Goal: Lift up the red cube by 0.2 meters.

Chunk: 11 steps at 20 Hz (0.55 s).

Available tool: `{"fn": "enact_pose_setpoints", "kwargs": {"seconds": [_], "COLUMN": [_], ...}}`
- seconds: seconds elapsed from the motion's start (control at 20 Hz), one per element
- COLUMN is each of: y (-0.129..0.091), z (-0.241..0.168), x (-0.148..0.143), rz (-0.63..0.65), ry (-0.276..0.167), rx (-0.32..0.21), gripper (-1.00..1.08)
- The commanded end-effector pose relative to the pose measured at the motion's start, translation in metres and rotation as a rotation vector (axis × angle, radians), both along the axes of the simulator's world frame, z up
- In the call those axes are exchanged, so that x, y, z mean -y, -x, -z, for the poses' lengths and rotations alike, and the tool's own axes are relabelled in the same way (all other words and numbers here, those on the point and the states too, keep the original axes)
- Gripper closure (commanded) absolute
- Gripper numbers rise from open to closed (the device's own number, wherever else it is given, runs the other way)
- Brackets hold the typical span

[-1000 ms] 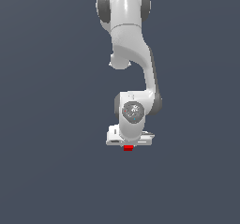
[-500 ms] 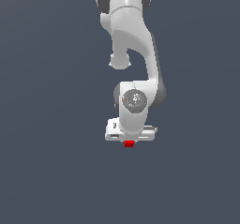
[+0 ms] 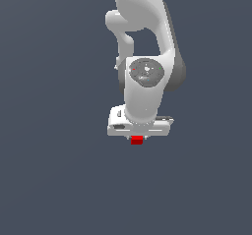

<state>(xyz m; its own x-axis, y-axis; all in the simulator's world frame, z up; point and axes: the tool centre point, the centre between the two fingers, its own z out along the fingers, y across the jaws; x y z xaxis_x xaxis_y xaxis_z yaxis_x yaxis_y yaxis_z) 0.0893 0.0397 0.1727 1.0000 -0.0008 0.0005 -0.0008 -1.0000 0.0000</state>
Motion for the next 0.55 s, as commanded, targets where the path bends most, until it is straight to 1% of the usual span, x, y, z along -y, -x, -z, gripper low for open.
{"fn": "enact_pose_setpoints", "kwargs": {"seconds": [0.0,0.25,0.5], "y": [0.000,-0.001,-0.001], "z": [-0.021,-0.047,-0.055], "x": [0.000,0.000,0.000], "rz": [0.000,0.000,0.000], "ry": [0.000,0.000,0.000], "rx": [-0.001,-0.001,-0.001], "gripper": [1.08,1.08,1.08]}}
